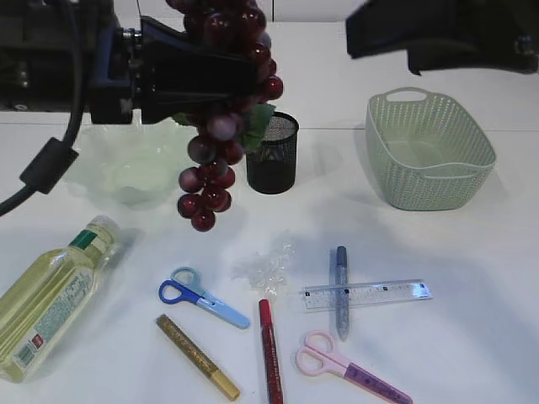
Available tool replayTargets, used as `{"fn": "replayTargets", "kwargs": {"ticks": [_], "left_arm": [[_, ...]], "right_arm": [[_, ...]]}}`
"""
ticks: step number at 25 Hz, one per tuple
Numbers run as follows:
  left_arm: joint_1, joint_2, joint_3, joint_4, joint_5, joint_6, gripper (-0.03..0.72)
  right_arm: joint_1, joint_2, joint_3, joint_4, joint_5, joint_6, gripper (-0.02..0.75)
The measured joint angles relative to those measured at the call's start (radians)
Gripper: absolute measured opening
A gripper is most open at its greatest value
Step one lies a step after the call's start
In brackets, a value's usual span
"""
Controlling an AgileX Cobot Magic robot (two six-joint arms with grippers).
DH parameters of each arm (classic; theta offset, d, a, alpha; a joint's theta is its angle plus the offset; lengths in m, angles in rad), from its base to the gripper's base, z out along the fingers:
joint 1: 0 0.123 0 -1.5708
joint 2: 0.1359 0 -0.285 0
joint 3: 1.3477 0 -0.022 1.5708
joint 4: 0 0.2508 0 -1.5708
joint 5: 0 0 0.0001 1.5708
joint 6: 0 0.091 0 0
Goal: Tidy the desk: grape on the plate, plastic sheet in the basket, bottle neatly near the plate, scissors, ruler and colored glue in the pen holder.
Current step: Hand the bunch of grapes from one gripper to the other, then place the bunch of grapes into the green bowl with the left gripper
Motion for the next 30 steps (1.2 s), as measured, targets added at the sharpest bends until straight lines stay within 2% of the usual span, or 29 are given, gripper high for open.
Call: {"fn": "replayTargets", "kwargs": {"ticks": [5, 9, 13, 17, 21, 26, 30], "left_arm": [[0.075, 0.0, 0.0, 0.004, -0.017, 0.0, 0.156], [0.113, 0.0, 0.0, 0.014, -0.125, -0.019, 0.156], [0.12, 0.0, 0.0, 0.014, -0.296, -0.023, 0.156], [0.12, 0.0, -0.003, -0.046, -0.54, -0.025, 0.156], [0.121, 0.025, -0.071, -0.08, -0.728, -0.004, 0.156], [0.121, 0.132, -0.194, -0.098, -0.861, 0.002, 0.156], [0.121, 0.252, -0.264, -0.104, -0.892, 0.004, 0.156]], "right_arm": [[0.002, 0.0, 0.0, -0.37, 0.114, 0.264, 0.57], [0.002, 0.0, 0.0, -0.69, 0.248, 0.435, 0.537], [0.002, 0.0, 0.0, -0.891, 0.362, 0.507, 0.53], [0.002, 0.0, 0.0, -0.936, 0.418, 0.523, 0.528], [0.002, 0.0, 0.0, -0.939, 0.432, 0.527, 0.528], [0.002, 0.0, 0.0, -0.939, 0.434, 0.527, 0.527], [0.002, 0.0, 0.0, -0.939, 0.435, 0.527, 0.526]]}}
